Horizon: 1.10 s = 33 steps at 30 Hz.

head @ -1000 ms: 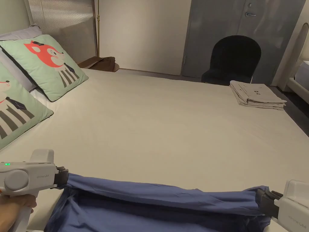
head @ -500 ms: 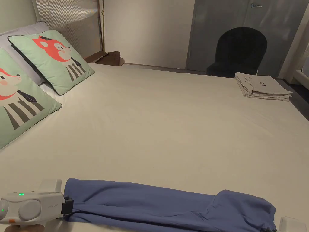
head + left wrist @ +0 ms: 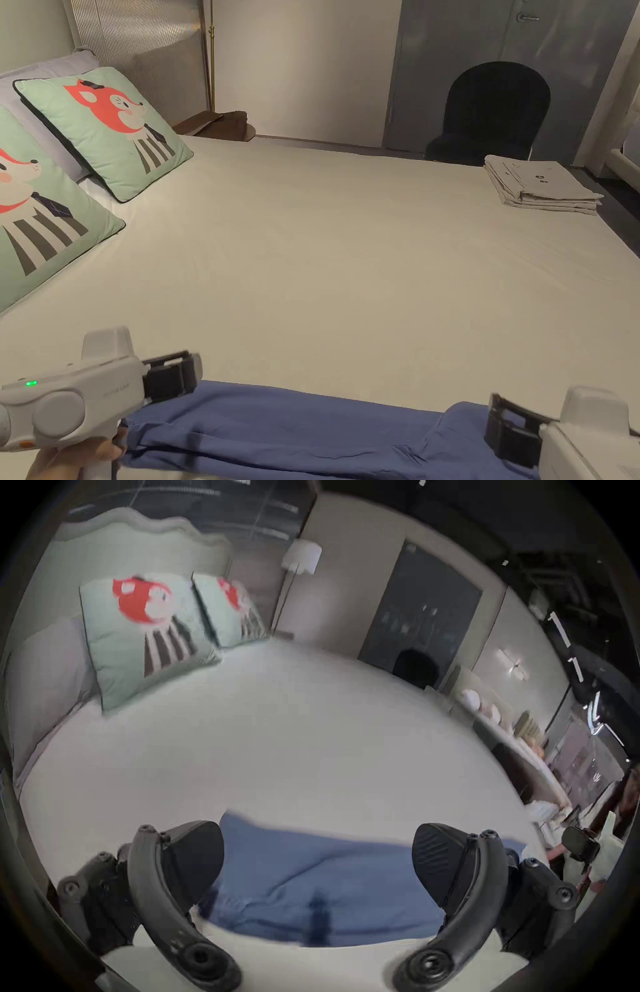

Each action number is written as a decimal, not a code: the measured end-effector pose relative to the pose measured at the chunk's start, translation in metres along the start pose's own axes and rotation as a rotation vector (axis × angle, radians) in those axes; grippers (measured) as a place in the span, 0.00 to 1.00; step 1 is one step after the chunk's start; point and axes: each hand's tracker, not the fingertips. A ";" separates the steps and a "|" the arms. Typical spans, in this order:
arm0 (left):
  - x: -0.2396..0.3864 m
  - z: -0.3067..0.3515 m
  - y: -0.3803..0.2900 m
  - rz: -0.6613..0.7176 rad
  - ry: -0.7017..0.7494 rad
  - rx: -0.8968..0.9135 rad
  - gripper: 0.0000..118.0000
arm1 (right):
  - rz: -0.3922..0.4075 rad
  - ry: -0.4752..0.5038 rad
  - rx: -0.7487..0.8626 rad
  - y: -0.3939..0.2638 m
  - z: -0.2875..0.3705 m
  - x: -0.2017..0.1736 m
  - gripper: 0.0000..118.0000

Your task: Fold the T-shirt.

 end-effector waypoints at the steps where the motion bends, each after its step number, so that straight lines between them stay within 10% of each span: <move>1: 0.011 0.005 0.007 -0.007 -0.014 0.050 0.92 | 0.008 0.018 0.039 0.009 0.002 -0.007 0.96; 12: 0.094 0.044 0.029 -0.211 -0.026 0.467 0.87 | 0.082 -0.020 0.350 0.056 0.025 -0.059 0.86; 14: 0.100 0.044 0.026 -0.243 -0.012 0.496 0.67 | 0.102 -0.039 0.373 0.058 0.027 -0.064 0.66; 17: 0.101 0.038 0.024 -0.282 0.000 0.499 0.02 | 0.119 -0.044 0.371 0.060 0.027 -0.068 0.14; 18: 0.100 0.037 0.024 -0.277 -0.002 0.497 0.00 | 0.118 -0.038 0.371 0.060 0.026 -0.068 0.00; 33: 0.052 0.018 0.028 -0.281 -0.039 0.362 0.00 | 0.121 0.016 0.360 0.061 0.015 -0.076 0.00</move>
